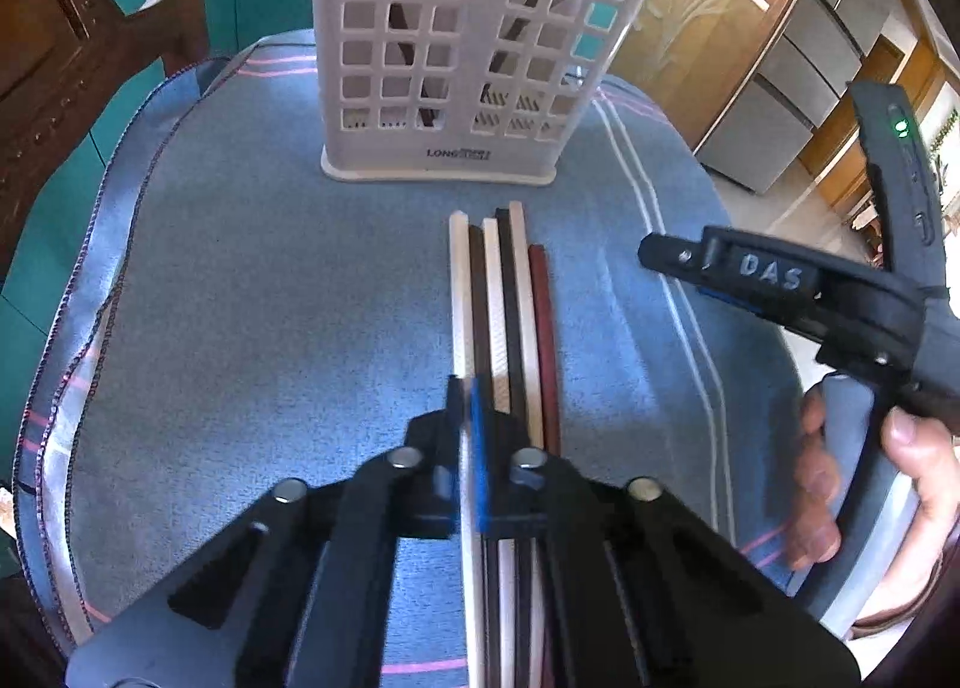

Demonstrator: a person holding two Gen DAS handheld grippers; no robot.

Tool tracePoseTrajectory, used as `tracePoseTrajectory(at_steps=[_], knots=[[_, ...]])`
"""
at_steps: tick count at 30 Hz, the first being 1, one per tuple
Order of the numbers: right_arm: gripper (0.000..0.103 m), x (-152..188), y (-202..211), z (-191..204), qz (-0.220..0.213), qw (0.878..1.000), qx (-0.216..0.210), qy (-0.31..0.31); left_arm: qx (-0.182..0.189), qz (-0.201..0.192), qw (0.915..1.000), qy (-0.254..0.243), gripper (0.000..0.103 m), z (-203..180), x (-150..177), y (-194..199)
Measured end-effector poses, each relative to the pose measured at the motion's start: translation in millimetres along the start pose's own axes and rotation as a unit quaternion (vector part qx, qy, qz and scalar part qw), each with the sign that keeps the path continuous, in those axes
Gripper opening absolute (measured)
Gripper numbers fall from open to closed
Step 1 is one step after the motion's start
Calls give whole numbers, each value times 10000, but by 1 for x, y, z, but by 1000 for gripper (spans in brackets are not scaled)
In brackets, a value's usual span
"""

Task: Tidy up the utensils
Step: 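Move both open tools back down to the chopsticks on the cloth, then straddle a white chopstick with the left fingers while the right straddles a dark pair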

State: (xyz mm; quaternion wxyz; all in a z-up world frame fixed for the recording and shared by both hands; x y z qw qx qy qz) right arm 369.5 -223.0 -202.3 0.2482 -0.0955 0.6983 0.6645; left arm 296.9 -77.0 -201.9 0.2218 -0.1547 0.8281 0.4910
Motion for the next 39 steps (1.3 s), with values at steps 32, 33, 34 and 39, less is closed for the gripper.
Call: tracePoseTrajectory(at_steps=[32, 33, 34, 39], knots=[[56, 40, 19, 89, -827, 9725, 132, 2174, -993, -321, 9920, 715, 25, 58, -10, 25], [54, 42, 20, 92, -859, 9703, 131, 2259, -979, -305, 9922, 702, 26, 58, -10, 24], [52, 44, 20, 94, -868, 9691, 121, 2307, -952, -281, 9928, 669, 28, 56, -10, 22], [32, 40, 19, 87, -506, 9735, -156, 2226, -859, -182, 9948, 510, 35, 47, -9, 16]])
Point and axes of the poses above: each gripper's, at about its wrist camera, not at the fingertips, and y roughly against the way its jaws point, z to its left, x to its underside, the point moved 4 cm from there along -y, roughly the way its jaws point, and after that the axes turned 14 degrees about x, right-handed, at the moved point
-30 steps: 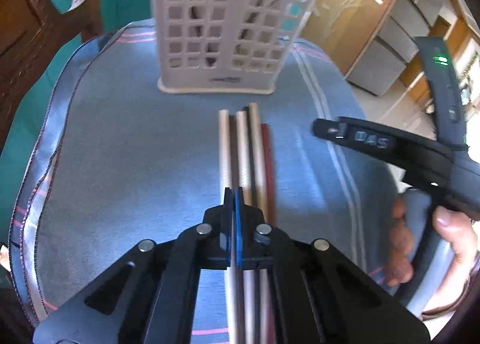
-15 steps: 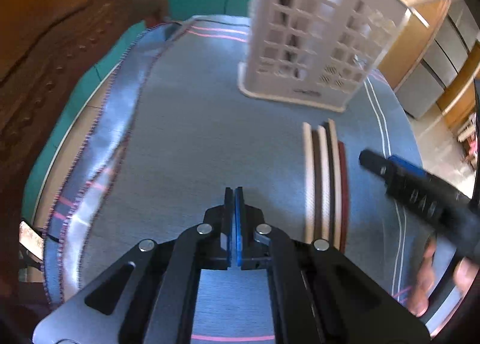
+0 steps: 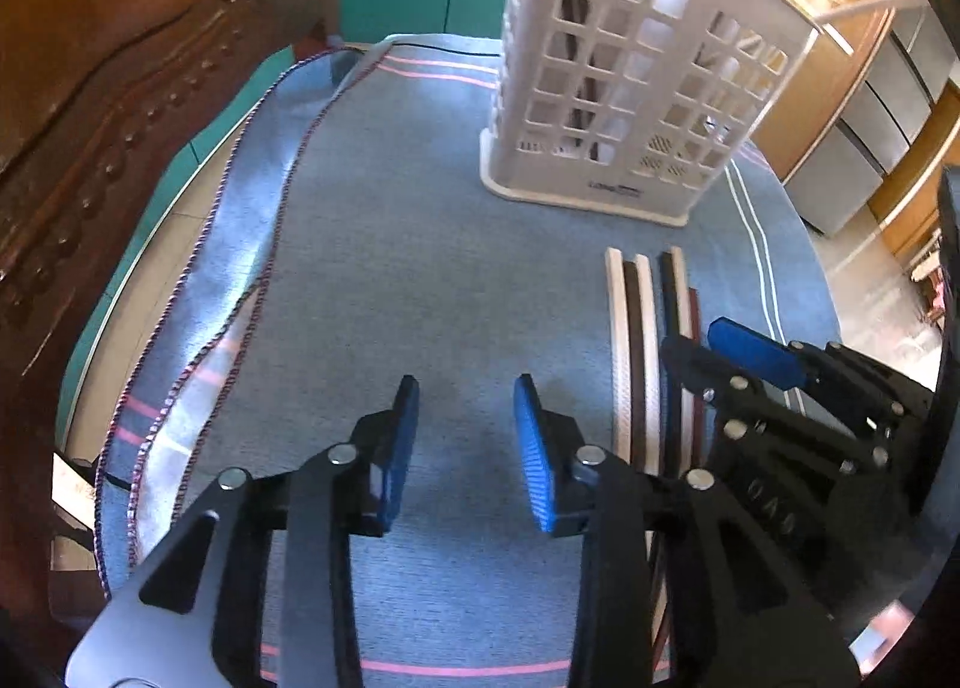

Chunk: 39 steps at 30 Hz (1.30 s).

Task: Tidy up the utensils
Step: 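Straddle a white chopstick with the left fingers while the right straddles a dark pair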

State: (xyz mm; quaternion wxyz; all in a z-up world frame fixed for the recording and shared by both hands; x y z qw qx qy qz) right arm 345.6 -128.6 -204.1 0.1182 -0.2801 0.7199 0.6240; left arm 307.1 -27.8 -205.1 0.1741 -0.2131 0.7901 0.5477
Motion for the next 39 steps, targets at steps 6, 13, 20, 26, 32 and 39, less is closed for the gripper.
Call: tracePoseTrajectory(at_steps=[6, 13, 20, 26, 32, 39], knots=[[32, 0, -4, -21, 189, 9994, -150, -263, 301, 174, 9991, -231, 36, -15, 5, -8], [32, -2, -7, -57, 238, 9982, 70, -545, 421, 272, 9972, -547, 36, -31, 10, -14], [32, 4, -1, -69, 228, 9974, 156, -660, 403, 263, 9970, -608, 36, -35, 8, -18], [32, 1, -4, -70, 261, 9981, 165, -542, 614, 296, 9956, -639, 36, -40, 13, -16], [32, -1, -9, -59, 223, 9983, 250, -471, 491, 297, 9955, -755, 39, -40, 13, -19], [32, 0, -13, -62, 375, 9966, 392, -615, 264, 281, 9957, -845, 48, -38, 14, -17]])
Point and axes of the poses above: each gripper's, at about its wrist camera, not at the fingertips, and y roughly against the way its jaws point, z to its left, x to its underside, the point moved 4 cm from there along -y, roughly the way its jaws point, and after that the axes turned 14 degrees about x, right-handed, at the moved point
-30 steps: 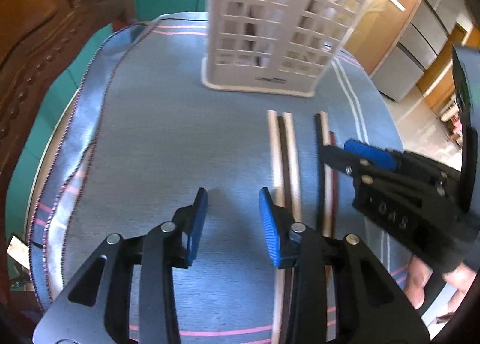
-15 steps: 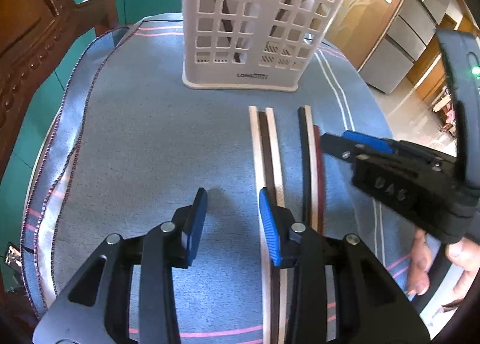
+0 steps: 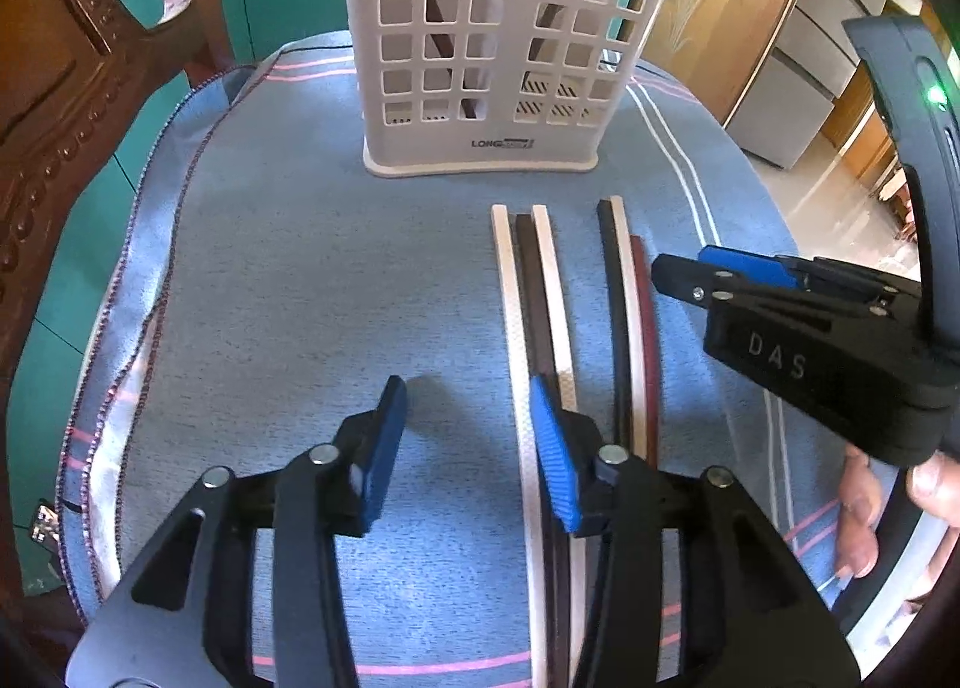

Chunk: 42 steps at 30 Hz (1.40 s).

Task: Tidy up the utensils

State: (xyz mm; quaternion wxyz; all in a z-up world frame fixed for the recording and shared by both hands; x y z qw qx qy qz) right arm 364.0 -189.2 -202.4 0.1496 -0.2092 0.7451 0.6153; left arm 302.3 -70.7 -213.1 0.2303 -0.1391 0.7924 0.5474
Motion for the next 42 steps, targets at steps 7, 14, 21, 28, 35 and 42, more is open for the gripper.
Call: tracePoseTrajectory(at_steps=[7, 14, 21, 28, 35, 42], knots=[[32, 2, 4, 17, -122, 9996, -158, 204, -130, -53, 9998, 163, 38, 11, -3, 8], [33, 0, 11, 19, -202, 9988, -414, 175, -227, -137, 9989, 378, 19, 23, 1, 16], [34, 5, 11, 48, -162, 9969, -593, 493, -266, -135, 9988, 397, 19, 26, 1, 14], [18, 5, 19, 57, -353, 9953, -721, 537, -232, -94, 9987, 437, 13, 27, -2, 8], [1, -5, 21, 32, -392, 9976, -530, 186, -289, -191, 9982, 487, 10, 33, -6, 13], [11, 2, 19, 29, -242, 9976, -628, 191, -268, -113, 9980, 569, 10, 39, -7, 7]])
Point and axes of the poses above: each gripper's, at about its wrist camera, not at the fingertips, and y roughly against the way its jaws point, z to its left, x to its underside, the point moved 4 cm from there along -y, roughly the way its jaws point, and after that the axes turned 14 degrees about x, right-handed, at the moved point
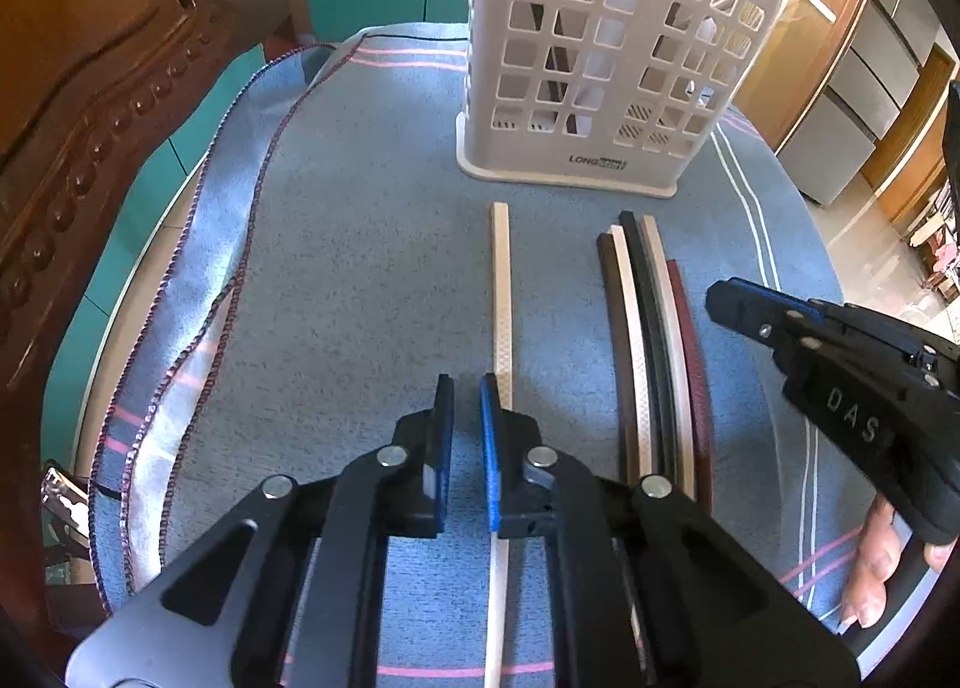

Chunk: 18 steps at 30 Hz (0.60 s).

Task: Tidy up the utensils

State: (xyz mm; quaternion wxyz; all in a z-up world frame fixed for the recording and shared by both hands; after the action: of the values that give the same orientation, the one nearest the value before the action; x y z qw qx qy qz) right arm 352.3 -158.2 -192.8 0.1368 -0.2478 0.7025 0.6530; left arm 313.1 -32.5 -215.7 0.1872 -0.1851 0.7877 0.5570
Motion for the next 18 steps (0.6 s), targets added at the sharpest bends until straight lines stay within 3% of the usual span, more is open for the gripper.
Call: tracePoseTrajectory(at_steps=[12, 18], knots=[[15, 22, -8, 35, 175, 9980, 215, 567, -38, -19, 10000, -25, 12, -3, 2, 0], [9, 18, -9, 18, 270, 9985, 321, 338, 151, 3, 9998, 133, 12, 4, -2, 1]])
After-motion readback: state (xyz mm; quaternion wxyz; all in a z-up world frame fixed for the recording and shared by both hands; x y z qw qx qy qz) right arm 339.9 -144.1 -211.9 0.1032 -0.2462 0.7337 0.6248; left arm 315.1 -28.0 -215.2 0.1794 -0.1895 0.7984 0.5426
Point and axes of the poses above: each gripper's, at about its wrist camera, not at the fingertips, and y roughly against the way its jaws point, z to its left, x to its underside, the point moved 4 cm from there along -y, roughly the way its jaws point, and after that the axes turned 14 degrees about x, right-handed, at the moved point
